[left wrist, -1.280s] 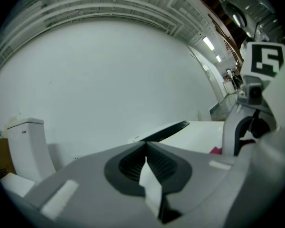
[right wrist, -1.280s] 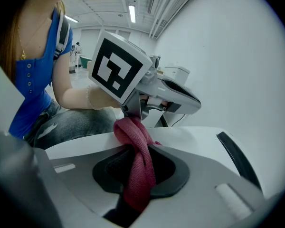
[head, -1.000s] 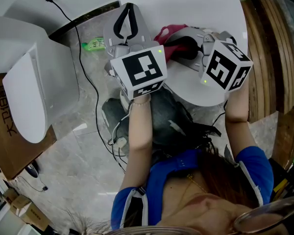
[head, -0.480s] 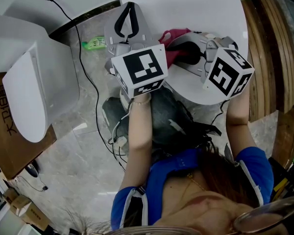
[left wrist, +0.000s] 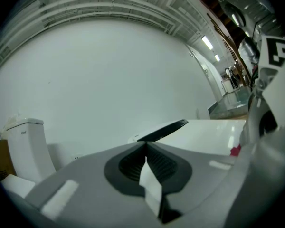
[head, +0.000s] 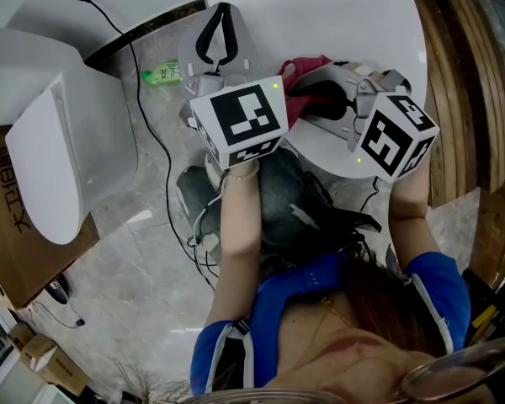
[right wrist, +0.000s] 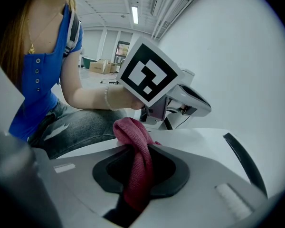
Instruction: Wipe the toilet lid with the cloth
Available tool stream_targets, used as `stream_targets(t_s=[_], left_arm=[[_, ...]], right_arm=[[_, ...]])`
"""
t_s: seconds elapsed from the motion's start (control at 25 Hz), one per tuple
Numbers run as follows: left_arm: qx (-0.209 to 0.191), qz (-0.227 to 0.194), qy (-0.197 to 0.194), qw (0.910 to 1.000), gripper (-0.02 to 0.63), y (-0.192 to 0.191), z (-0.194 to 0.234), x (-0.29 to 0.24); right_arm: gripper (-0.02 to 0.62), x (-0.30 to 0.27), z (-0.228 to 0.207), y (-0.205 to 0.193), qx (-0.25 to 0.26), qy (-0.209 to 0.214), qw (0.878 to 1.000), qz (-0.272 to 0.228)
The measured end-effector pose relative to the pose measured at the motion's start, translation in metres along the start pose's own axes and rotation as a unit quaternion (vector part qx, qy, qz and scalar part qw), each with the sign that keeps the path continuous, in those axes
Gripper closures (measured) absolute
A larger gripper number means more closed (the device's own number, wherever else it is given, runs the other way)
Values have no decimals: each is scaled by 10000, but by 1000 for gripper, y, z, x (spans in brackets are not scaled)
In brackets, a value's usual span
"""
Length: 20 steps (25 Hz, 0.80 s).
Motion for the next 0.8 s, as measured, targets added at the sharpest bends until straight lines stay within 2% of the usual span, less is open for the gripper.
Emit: stream_targets(t_s=[0.8], left_arm=[[-41, -4, -38, 10000, 603, 2, -3, -1]], right_arm=[[520, 16, 0, -13, -46, 78, 9999, -64]])
Point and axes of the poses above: the fingertips, and each gripper's own axes: x backward along the fingers, z to its left, y out of its top, the point moved 8 cm from there along x, backward along the fingers, and after that the axes turned 4 degrees about -x, right-handed, at the moved point
